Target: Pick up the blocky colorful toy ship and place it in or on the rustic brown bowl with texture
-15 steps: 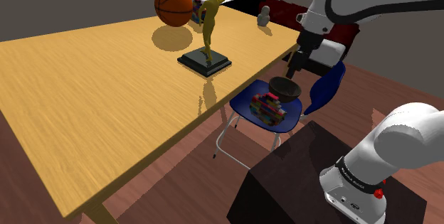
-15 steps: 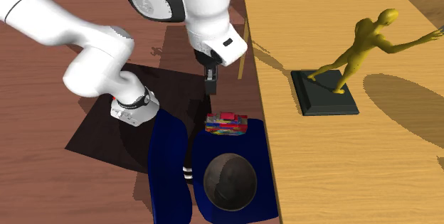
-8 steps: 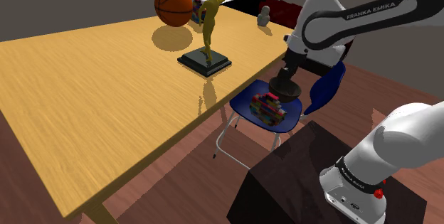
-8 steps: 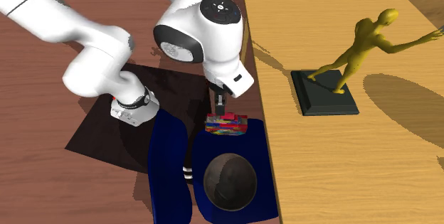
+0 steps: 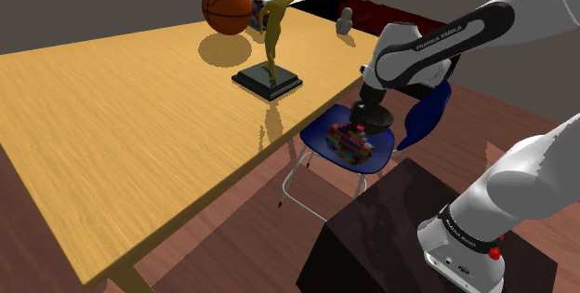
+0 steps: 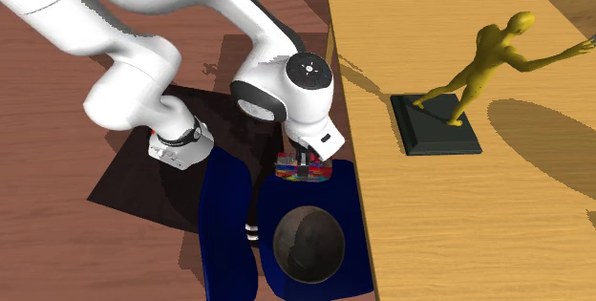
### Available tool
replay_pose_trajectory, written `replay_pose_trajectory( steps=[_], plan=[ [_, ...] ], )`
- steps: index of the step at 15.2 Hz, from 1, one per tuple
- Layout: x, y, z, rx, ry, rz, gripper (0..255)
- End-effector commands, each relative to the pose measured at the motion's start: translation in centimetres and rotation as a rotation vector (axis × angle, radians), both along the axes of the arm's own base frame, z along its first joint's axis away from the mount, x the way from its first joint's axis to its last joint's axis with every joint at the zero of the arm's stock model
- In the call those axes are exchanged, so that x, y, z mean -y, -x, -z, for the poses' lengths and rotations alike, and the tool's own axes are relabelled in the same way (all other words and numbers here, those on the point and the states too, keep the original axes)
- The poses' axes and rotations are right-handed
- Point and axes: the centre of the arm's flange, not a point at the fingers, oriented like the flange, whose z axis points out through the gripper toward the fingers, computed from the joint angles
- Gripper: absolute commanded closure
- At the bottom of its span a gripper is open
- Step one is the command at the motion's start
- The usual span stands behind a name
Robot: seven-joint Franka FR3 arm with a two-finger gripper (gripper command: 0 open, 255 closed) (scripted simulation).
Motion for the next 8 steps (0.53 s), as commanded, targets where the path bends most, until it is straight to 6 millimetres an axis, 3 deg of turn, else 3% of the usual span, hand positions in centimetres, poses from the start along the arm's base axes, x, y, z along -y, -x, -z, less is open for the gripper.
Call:
replay_pose_trajectory(
  steps=[1,4,8],
  plan=[
    [-0.1,-0.2,1.1,0.001,0.0,0.0,0],
    [-0.2,-0.2,3.0,0.001,0.0,0.0,0],
    [-0.2,-0.2,3.0,0.001,0.0,0.0,0]
  ],
)
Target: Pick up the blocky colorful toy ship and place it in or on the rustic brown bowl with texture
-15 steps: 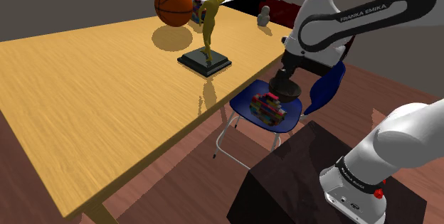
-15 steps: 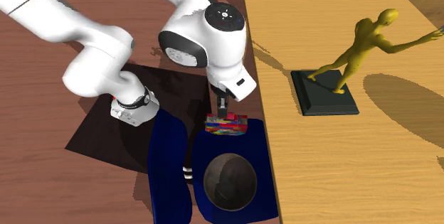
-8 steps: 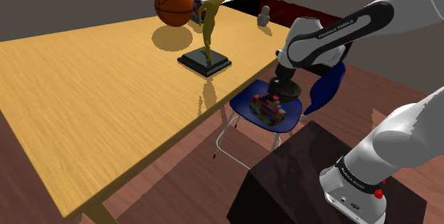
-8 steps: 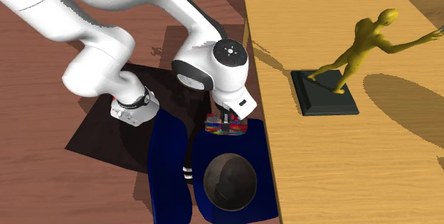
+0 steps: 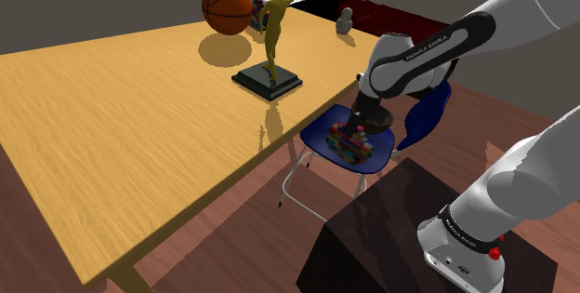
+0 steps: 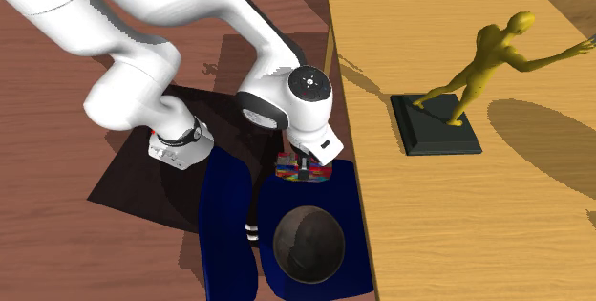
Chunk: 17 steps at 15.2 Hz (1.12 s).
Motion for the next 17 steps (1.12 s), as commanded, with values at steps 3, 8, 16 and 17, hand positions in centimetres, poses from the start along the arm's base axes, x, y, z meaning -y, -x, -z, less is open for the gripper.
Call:
replay_pose_trajectory(
  steps=[3,8,16,17],
  plan=[
    [0.0,0.0,0.0,0.0,0.0,0.0,0],
    [0.0,0.0,0.0,0.0,0.0,0.0,255],
    [0.0,0.0,-1.0,0.0,0.0,0.0,255],
    [0.0,0.0,-1.5,0.0,0.0,0.0,255]
  ],
)
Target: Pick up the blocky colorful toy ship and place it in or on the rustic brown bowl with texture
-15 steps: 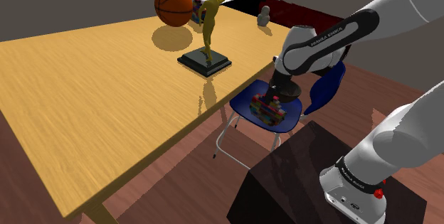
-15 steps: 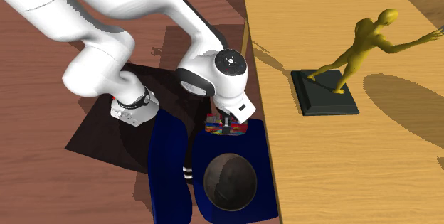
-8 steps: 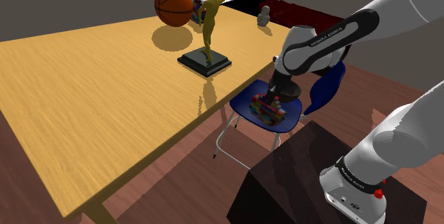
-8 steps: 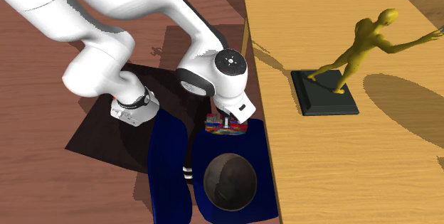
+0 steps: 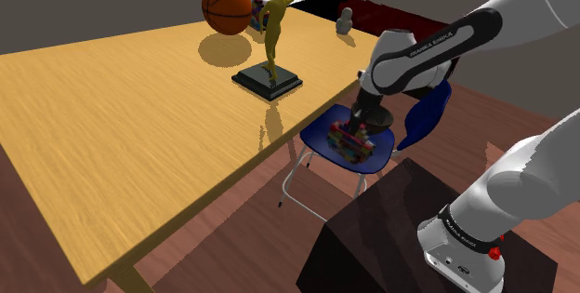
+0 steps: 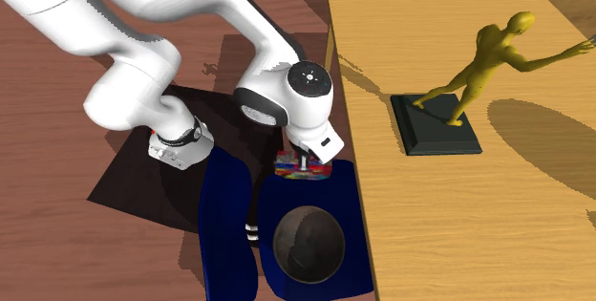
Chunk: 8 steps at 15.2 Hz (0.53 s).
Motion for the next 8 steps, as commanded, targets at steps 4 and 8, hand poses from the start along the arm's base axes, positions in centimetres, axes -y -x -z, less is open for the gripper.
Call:
replay_pose_trajectory(
  steps=[4,8],
  plan=[
    [0.0,-0.1,-2.6,0.001,0.0,0.0,255],
    [0.0,-0.1,-4.7,0.001,0.0,0.0,255]
  ],
)
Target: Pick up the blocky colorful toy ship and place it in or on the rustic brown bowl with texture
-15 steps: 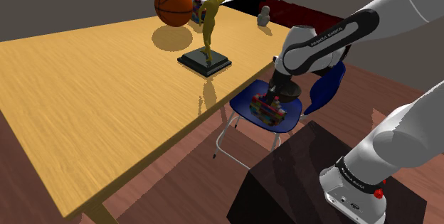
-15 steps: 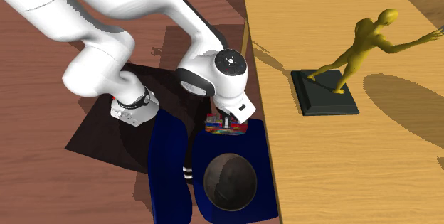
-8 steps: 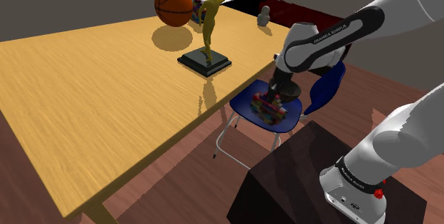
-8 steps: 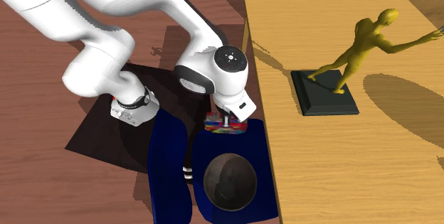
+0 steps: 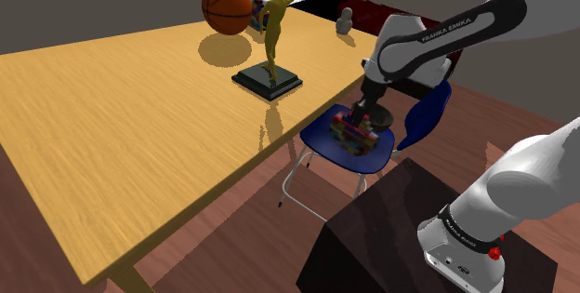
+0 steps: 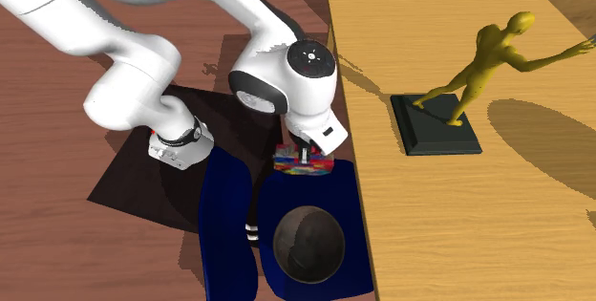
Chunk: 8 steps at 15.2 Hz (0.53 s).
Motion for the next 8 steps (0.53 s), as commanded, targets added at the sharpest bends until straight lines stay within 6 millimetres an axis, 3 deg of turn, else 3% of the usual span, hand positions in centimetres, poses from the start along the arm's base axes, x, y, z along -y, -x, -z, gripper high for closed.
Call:
replay_pose_trajectory(
  steps=[1,8],
  plan=[
    [0.1,0.0,-1.2,0.001,0.0,0.0,255],
    [0.1,0.0,-4.9,0.001,0.0,0.0,255]
  ],
)
